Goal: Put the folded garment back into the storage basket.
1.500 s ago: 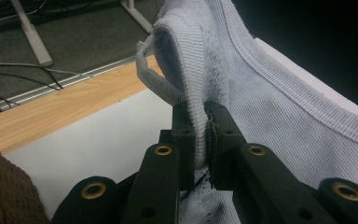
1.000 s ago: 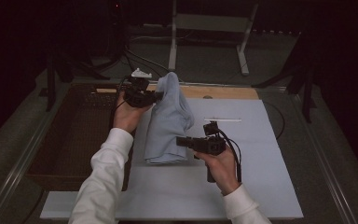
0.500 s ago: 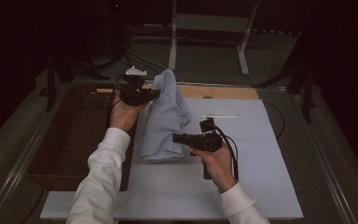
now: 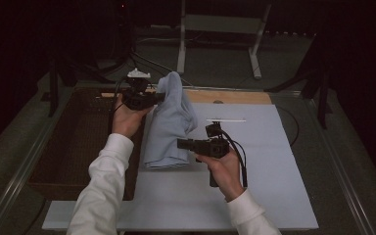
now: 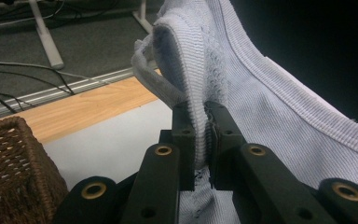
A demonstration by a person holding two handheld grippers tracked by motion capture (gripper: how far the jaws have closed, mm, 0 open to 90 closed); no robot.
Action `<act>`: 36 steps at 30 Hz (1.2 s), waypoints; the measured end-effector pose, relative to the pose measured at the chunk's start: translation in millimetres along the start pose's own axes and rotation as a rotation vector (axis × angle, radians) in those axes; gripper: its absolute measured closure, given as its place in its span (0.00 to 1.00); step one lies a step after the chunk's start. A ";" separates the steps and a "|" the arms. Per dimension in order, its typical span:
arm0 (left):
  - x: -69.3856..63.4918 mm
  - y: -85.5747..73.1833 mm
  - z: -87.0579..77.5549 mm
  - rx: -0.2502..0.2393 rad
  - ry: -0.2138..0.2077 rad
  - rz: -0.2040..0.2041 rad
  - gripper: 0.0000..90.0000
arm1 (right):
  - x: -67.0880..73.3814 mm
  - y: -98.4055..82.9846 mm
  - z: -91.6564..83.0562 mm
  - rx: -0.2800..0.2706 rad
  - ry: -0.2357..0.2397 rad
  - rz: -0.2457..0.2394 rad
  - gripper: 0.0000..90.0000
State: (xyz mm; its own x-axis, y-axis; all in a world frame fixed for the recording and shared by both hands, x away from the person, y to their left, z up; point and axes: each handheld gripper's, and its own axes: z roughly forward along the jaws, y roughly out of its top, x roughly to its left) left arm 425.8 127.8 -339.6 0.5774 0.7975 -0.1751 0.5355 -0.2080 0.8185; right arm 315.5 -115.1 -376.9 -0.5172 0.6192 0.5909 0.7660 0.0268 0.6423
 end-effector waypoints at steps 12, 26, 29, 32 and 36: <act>5.0 5.4 -11.6 -0.011 0.008 0.003 0.93 | 9.4 5.4 6.9 -0.003 0.016 -0.005 0.89; 7.6 8.6 -21.2 -0.028 0.013 -0.002 0.93 | 27.7 15.3 10.6 -0.015 0.046 -0.025 0.89; 8.4 8.2 -23.4 -0.031 0.015 -0.005 0.93 | 31.4 17.0 13.1 -0.013 0.059 -0.024 0.89; 9.4 7.7 -26.1 -0.032 0.019 -0.004 0.93 | 35.8 18.6 16.1 -0.011 0.065 -0.029 0.89; 12.0 7.4 -30.6 -0.035 0.026 -0.006 0.93 | 40.5 20.1 20.7 -0.011 0.075 -0.031 0.89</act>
State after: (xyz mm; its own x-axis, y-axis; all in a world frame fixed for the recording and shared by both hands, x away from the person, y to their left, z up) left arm 417.8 153.2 -318.9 0.5583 0.8129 -0.1660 0.5164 -0.1839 0.8364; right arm 317.8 -73.2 -350.1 -0.5679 0.5573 0.6057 0.7454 0.0362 0.6656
